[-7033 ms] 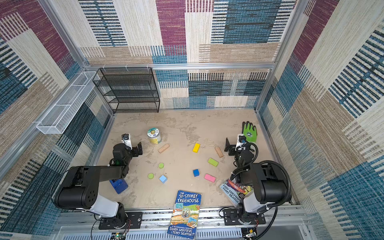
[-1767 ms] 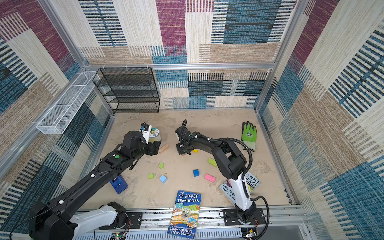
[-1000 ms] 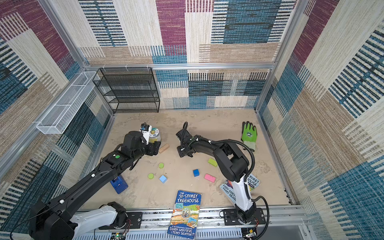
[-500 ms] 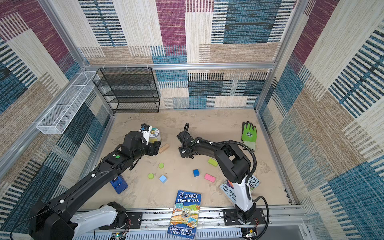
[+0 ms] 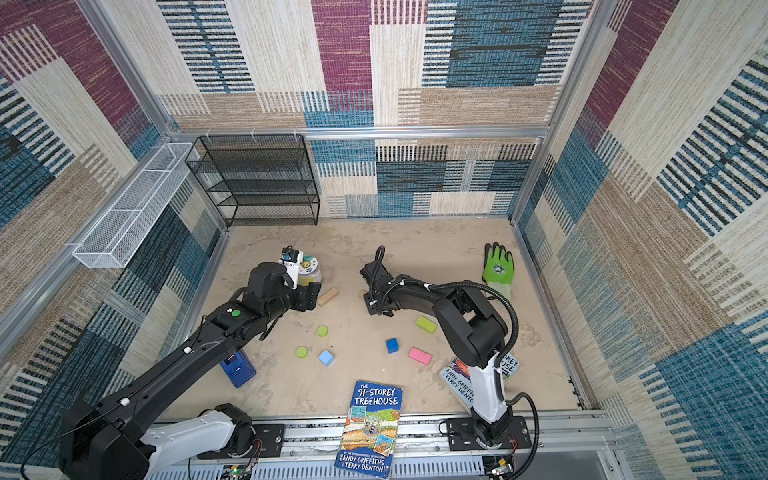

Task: Build the wood block tower
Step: 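Carry the plank with the right gripper and lower it beside the yellow block, then open the right gripper and lift it off the plank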

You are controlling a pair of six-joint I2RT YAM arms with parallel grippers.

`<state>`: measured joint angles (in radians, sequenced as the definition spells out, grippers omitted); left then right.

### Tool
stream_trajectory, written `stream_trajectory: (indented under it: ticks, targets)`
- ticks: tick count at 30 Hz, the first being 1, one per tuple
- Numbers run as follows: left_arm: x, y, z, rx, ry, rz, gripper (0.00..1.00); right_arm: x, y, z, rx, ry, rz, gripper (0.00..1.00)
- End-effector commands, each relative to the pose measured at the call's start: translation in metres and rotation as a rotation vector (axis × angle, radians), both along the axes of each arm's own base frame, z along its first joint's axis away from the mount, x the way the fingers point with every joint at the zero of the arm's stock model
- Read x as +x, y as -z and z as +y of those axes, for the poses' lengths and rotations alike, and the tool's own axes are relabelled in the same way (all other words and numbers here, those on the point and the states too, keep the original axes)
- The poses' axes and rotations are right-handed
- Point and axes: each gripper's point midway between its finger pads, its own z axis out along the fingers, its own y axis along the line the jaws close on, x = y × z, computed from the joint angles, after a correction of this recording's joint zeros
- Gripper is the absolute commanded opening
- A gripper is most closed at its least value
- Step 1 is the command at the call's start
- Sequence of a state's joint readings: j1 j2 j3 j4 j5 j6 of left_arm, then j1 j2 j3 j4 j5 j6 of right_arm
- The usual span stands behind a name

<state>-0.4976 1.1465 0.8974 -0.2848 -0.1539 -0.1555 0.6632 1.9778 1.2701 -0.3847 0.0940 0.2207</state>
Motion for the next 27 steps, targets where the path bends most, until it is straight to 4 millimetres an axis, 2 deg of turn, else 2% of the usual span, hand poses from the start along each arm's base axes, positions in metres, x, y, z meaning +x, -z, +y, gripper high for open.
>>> stream_trajectory:
  ticks: [1,10,22,27]
  targets:
    - [0.0,0.0,0.002,0.028,0.006,-0.009,0.82,-0.014,0.013,-0.014,-0.019,0.023,0.08,0.51]
    - [0.001,0.002,0.003,0.034,0.0,-0.008,0.82,-0.003,0.011,-0.023,0.006,0.049,0.073,0.51]
    - [0.001,0.004,0.003,0.036,-0.001,-0.003,0.82,0.004,0.006,-0.015,0.042,0.035,0.068,0.48]
    - [0.001,0.004,0.004,0.037,-0.001,-0.003,0.82,0.005,0.006,-0.013,0.052,0.034,0.07,0.44]
